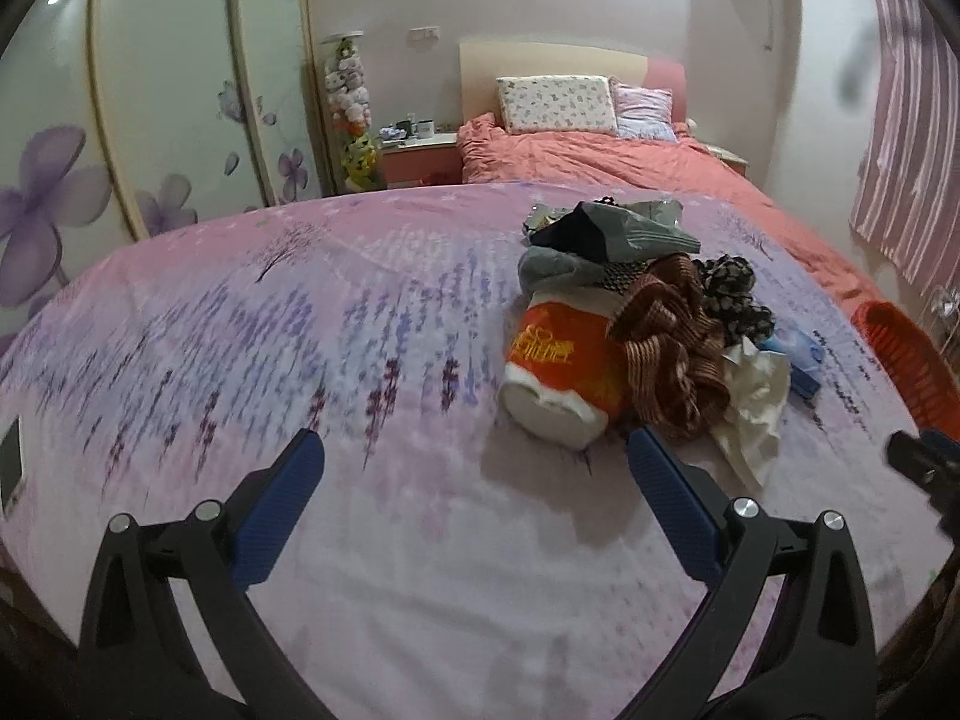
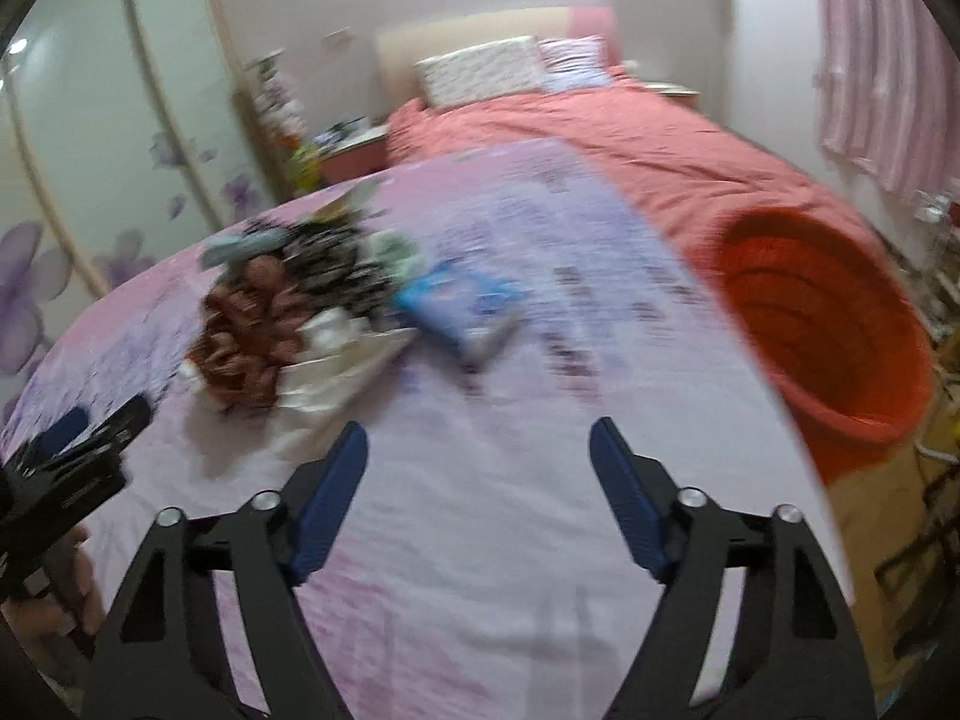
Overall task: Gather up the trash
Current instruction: 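Reach the left tool to the orange-and-white paper cup and grasp it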
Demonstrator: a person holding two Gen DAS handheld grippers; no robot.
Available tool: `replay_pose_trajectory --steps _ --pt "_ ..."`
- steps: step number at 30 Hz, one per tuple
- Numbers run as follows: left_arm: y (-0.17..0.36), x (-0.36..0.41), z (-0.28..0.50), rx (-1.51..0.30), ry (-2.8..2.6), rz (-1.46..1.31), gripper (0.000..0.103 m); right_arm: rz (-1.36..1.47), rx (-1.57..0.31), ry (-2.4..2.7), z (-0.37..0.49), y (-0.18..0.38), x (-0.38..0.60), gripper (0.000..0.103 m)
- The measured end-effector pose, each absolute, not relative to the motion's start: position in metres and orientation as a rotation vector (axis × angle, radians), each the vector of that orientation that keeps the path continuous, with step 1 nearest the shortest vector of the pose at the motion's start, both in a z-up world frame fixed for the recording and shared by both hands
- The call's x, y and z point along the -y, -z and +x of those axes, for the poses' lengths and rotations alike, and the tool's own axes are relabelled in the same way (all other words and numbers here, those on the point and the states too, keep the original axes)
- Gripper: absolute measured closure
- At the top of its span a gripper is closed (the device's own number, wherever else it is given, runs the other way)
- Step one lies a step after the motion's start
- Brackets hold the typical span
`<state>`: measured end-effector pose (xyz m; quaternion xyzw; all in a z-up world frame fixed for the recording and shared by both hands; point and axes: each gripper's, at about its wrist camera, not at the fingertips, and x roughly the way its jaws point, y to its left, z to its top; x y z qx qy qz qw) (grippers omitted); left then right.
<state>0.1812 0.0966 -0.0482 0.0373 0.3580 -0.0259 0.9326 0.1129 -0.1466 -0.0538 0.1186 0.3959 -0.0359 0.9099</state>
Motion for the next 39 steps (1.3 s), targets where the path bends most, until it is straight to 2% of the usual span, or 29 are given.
replay_pose_trajectory --steps 6,9,11,18,19,20,27,28,29,31,35,38,39 --pt "0.054 -0.094 0.204 -0.759 0.079 0.090 0.007 0.210 -0.854 -0.027 0.153 0.067 0.108 0.038" --pt "0.057 -0.093 0.210 -0.771 0.103 0.087 0.008 0.207 -0.892 -0.044 0.169 0.079 0.102 0.049" --pt "0.061 -0.091 0.213 -0.778 0.119 0.088 0.009 0.237 -0.916 -0.097 0.173 0.084 0.105 0.062" --pt "0.077 -0.082 0.231 -0.833 0.165 0.069 0.017 0.193 -0.872 -0.107 0.157 0.073 0.111 0.074" --pt "0.078 -0.082 0.233 -0.839 0.173 0.059 0.017 0.196 -0.863 -0.097 0.154 0.070 0.115 0.095" --pt "0.079 -0.082 0.235 -0.842 0.180 0.052 0.017 0.195 -0.857 -0.078 0.152 0.068 0.120 0.100" --pt "0.083 -0.072 0.246 -0.838 0.190 0.090 0.017 0.259 -0.881 -0.086 0.153 0.074 0.130 0.099" --pt "0.083 -0.069 0.248 -0.839 0.190 0.095 0.017 0.270 -0.886 -0.094 0.155 0.074 0.126 0.092" --pt "0.084 -0.068 0.249 -0.839 0.191 0.097 0.017 0.281 -0.891 -0.099 0.155 0.075 0.126 0.078" --pt "0.086 -0.066 0.253 -0.846 0.197 0.096 0.017 0.302 -0.879 -0.103 0.154 0.075 0.124 0.059" --pt "0.089 -0.059 0.260 -0.852 0.200 0.108 0.018 0.334 -0.847 -0.111 0.152 0.067 0.127 0.055" --pt "0.091 -0.056 0.269 -0.870 0.203 0.099 0.029 0.340 -0.861 -0.109 0.154 0.068 0.129 0.054" --pt "0.092 -0.056 0.272 -0.875 0.195 0.098 0.030 0.339 -0.872 -0.110 0.156 0.071 0.127 0.054"
